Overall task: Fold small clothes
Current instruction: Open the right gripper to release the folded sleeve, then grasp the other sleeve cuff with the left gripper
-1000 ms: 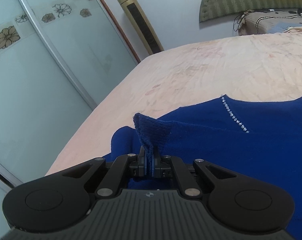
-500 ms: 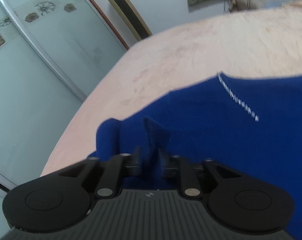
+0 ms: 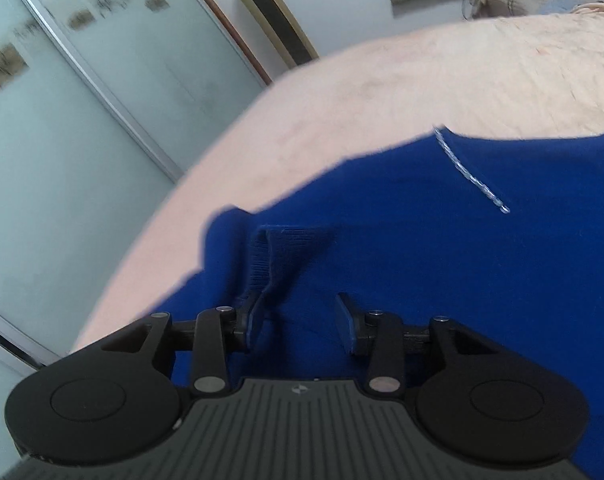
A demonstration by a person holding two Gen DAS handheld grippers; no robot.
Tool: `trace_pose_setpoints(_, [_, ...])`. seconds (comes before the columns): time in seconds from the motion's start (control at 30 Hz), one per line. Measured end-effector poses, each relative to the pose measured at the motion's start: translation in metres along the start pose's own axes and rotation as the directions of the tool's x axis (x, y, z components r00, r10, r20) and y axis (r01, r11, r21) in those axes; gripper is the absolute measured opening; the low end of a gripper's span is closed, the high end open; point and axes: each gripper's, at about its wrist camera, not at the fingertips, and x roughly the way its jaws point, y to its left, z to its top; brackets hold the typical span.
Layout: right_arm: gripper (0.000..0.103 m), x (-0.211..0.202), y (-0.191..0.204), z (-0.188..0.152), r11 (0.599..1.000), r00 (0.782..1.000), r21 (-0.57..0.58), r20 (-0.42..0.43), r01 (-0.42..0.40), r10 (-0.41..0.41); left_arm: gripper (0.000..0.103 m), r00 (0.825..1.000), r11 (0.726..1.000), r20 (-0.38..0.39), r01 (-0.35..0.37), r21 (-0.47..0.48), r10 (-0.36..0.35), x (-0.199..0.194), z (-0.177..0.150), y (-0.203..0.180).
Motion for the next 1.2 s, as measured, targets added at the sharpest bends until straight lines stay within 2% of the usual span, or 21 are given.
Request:
trace_pose_setpoints(0.03, [0.051,-0.004,0.0,0.0,0.999,0.999,0.014,0.012,-0.034,0.033,0.103,1.0,1.0,0.0,0.001,-0.01,-0.001,-0.002,0.001,0.002])
trace_pose_setpoints(0.13, [0.056,-0.012,0.003,0.001,0.998,0.997,0.005,0.042,-0.064,0.064,0.103,1.0,1.0,0.011,-0.002,-0.03,0.002,-0.006,0.002,0.006])
trace_pose_setpoints(0.2, [0.057,-0.014,0.002,-0.001,1.0,0.998,-0.005,0.052,-0.02,0.02,0.103,1.0,0.999,0.018,-0.006,-0.033,0.006,-0.009,0.002,0.006])
trace_pose_setpoints(0.3, [0.057,-0.002,-0.01,-0.002,0.997,0.998,0.035,-0.003,0.064,-0.064,0.103,1.0,0.999,0.017,-0.016,-0.037,0.016,-0.01,0.002,0.008])
trace_pose_setpoints(0.4, [0.056,0.0,-0.017,-0.005,0.996,0.998,0.067,-0.016,0.059,-0.058,0.103,1.0,0.999,0.009,-0.021,-0.04,0.021,-0.008,0.001,0.008])
trace_pose_setpoints(0.47, [0.061,-0.009,-0.012,-0.005,0.997,0.999,0.049,0.008,0.051,-0.052,0.103,0.999,0.999,0.011,-0.036,-0.04,0.037,-0.009,0.001,0.008])
trace_pose_setpoints(0.53, [0.072,-0.013,-0.009,-0.005,0.998,0.998,0.017,0.023,0.053,-0.054,0.103,0.998,0.998,0.013,-0.054,-0.04,0.054,-0.01,0.001,0.009])
trace_pose_setpoints(0.63, [0.072,-0.011,-0.006,-0.008,0.993,0.993,-0.041,-0.031,0.108,-0.11,0.103,0.997,0.996,0.018,-0.072,-0.044,0.073,-0.013,0.0,0.013])
trace_pose_setpoints(0.67, [0.072,-0.015,-0.005,-0.01,0.992,0.992,-0.048,-0.024,0.12,-0.122,0.103,0.997,0.996,0.02,-0.078,-0.046,0.079,-0.014,-0.001,0.015])
trace_pose_setpoints(0.83, [0.074,-0.048,0.006,-0.021,0.994,0.998,-0.093,0.031,0.058,-0.056,0.103,0.988,0.987,0.058,-0.136,-0.082,0.141,-0.02,0.001,0.043])
trace_pose_setpoints(0.97, [0.076,-0.068,0.01,-0.031,0.993,0.998,-0.112,0.052,0.033,-0.027,0.103,0.973,0.965,0.084,-0.197,-0.173,0.214,-0.022,0.006,0.087])
trace_pose_setpoints(1.1, [0.077,-0.078,0.011,-0.041,0.993,0.999,-0.115,0.053,0.016,-0.01,0.103,0.965,0.923,0.023,-0.241,-0.301,0.26,-0.01,0.005,0.138])
trace_pose_setpoints(1.2, [0.077,-0.078,0.012,-0.045,0.993,0.999,-0.12,0.046,0.023,-0.017,0.103,0.955,0.877,-0.026,-0.282,-0.389,0.296,-0.002,0.0,0.175])
